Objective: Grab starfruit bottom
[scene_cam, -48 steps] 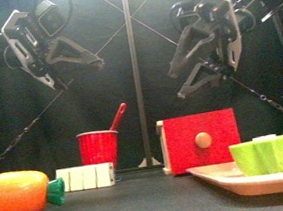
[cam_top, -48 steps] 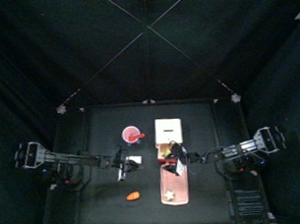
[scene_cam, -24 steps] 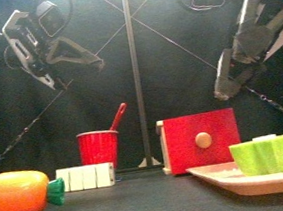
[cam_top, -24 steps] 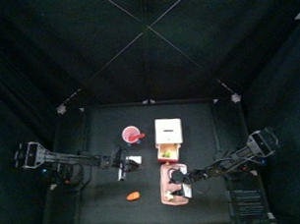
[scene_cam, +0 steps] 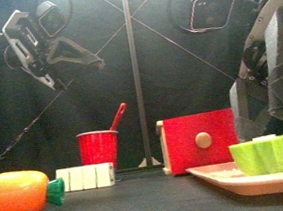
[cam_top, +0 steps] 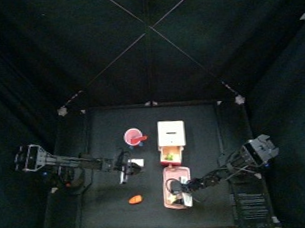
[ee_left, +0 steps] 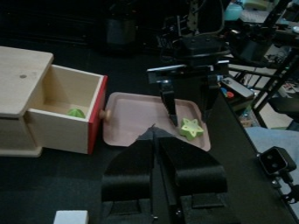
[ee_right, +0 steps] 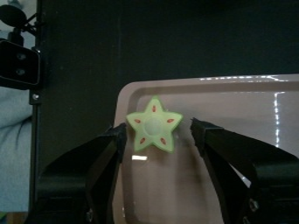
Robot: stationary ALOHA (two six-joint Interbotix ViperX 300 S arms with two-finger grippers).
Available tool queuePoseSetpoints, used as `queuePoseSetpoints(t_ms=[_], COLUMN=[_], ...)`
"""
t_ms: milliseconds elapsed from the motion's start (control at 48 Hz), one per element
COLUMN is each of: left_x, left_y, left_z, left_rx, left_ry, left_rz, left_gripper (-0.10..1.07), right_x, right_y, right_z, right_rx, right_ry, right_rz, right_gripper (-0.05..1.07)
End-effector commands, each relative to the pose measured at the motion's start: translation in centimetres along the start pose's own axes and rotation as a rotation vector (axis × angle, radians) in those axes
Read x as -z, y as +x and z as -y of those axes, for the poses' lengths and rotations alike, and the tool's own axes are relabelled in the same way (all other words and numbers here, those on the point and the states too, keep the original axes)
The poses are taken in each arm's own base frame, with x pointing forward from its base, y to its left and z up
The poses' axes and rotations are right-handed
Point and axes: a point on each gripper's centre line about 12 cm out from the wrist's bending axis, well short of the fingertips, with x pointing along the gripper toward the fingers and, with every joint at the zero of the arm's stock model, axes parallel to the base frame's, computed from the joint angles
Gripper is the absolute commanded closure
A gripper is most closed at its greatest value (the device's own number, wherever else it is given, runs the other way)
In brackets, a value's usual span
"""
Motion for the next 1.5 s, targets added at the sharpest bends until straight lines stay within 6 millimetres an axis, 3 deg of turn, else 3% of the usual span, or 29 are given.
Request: queuePoseSetpoints(t_ms=[0,792,1104,1479], left_x=[-0.6,-0.4,-0.4,-0.6], left_y=[0.1,0.5,0.7,0.6], left_z=[0.0,0.0,-0.1,0.0], left_rx=[0.003,0.002,0.002,0.005], left_ry=[0.002,0.001,0.002,0.004], left_rz=[0.023,0.015,0.014,0.019], left_gripper=[0.55,0.55,0.55,0.55], right_x=[-0.9,-0.2,-0.2,-2.1], right_y=[-0.2,0.9,0.9,-1.5], right_z=[-0.5,-0.3,-0.2,-0.6], right_rx=[-0.014,0.0,0.002,-0.031], right_ry=[0.005,-0.002,0.002,0.011], right_rz=[0.023,-0.008,-0.007,0.068], right_gripper=[0.11,0.13,0.32,0.36])
